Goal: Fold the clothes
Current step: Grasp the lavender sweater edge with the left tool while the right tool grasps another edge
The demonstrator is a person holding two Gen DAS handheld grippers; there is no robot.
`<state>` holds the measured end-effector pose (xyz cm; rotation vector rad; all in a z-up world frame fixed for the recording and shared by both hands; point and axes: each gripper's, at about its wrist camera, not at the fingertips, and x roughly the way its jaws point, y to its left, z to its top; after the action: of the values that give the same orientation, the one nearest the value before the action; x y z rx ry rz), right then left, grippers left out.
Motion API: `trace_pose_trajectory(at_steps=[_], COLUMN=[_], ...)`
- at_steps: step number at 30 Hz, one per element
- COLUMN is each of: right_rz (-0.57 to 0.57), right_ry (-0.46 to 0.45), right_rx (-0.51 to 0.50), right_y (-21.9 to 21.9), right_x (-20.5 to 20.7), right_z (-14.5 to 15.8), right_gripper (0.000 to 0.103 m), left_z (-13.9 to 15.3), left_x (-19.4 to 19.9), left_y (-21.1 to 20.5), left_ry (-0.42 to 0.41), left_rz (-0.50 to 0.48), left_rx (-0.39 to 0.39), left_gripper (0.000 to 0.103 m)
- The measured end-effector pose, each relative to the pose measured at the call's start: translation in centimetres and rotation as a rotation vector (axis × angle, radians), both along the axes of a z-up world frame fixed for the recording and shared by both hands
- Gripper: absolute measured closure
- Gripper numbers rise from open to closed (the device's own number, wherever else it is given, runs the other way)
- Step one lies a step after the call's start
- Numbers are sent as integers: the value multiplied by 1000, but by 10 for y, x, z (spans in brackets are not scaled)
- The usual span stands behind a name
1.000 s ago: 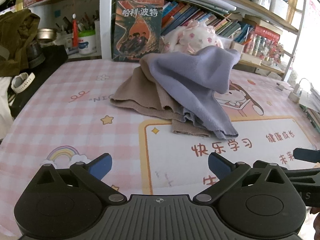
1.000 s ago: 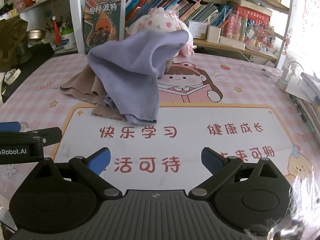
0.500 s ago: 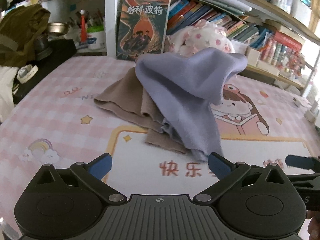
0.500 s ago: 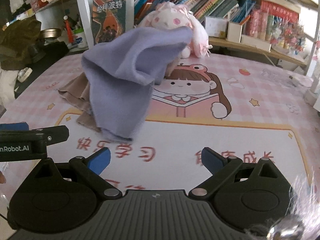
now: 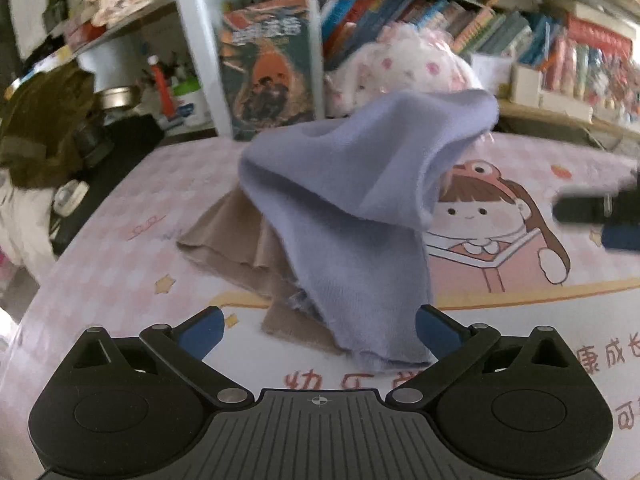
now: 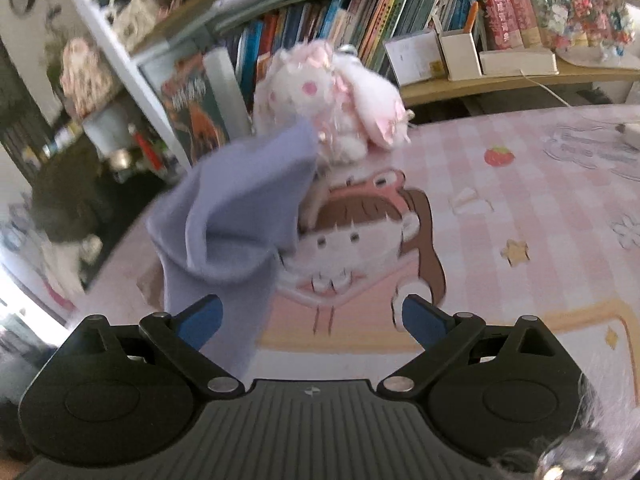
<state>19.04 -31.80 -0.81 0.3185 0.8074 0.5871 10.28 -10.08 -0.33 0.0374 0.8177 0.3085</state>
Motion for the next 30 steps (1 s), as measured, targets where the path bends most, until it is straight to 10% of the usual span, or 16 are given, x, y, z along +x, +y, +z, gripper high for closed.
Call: trace_pose_trajectory(at_steps=[12,14,16,18,27,29,30], right_rz=[3,3,3,8,43,64,80], right_ry=[99,114,124,124,301,353,377], right_rx=[218,239,253,259,348,369,378], right_y=[-20,-18,-15,-10,34,40,41], right_x=[36,41,47,53,79,77,76], right_z=[13,12,13,13,-22,-29,-32], right_gripper=[6,6,6,6,8,24,59], left_z=[-10,-15,-17,-17,-3,-2,-1], left_x=[81,90,89,83,25,15,11], left_y=[-36,-30,-19,-8,-7,-7,-5], left_ry=[-133,-142,-139,-127,-124,-118,-119], left_rz=[-45,-28,-10,-4,-46,-50,-44], left_rx=[146,163,163,130,159,175,169], left_gripper=[1,19,67,80,87,88,88])
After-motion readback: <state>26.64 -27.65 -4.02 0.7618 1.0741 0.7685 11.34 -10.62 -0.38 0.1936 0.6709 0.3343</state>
